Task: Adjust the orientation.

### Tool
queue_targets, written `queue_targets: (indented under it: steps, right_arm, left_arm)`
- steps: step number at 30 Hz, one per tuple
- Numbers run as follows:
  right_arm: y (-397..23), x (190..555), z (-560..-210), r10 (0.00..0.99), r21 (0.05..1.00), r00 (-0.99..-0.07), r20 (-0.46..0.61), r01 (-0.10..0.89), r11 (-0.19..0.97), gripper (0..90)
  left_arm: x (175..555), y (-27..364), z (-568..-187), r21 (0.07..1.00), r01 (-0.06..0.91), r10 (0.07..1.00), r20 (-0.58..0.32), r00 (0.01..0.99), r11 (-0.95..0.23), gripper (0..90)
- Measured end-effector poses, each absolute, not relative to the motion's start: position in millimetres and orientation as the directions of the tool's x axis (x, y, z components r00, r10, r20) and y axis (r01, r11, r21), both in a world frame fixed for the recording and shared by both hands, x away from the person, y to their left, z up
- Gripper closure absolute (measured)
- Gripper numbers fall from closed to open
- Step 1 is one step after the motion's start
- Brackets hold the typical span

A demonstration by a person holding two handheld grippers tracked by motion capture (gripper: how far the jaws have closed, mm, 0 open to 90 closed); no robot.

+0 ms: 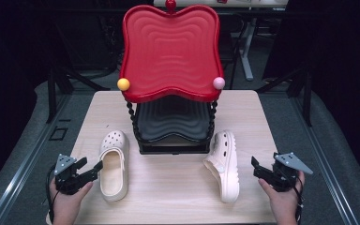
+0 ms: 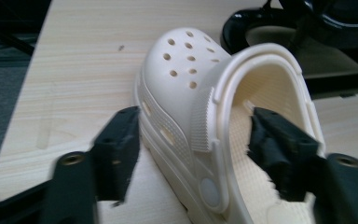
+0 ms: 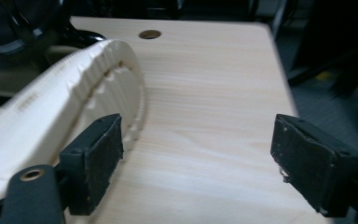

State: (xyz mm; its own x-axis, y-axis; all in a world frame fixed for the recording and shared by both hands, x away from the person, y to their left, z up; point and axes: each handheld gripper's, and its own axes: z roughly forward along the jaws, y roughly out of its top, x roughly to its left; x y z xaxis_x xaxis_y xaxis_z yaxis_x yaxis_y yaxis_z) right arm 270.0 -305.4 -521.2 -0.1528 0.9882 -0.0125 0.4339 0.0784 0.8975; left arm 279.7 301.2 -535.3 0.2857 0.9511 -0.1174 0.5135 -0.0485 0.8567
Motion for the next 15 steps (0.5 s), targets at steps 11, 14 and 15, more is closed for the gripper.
queue_targets:
  steps: [11,14,15]
  right_arm:
    - [-296.7,272.5,-533.2,0.978,0.884,-0.202,-0.061,0.443,0.146,40.3]
    - [-295.5,273.9,-533.2,0.973,0.881,-0.223,-0.058,0.446,0.155,46.5]
    - [-295.5,274.1,-533.2,0.973,0.881,-0.222,-0.063,0.446,0.159,46.9]
  left_arm:
    - [277.3,309.7,-535.3,0.882,0.471,0.96,-0.125,0.249,-0.008,41.8]
    - [280.2,310.4,-535.4,0.882,0.472,0.961,-0.134,0.243,0.003,41.6]
    - [280.8,310.3,-535.3,0.879,0.476,0.96,-0.142,0.242,0.01,41.7]
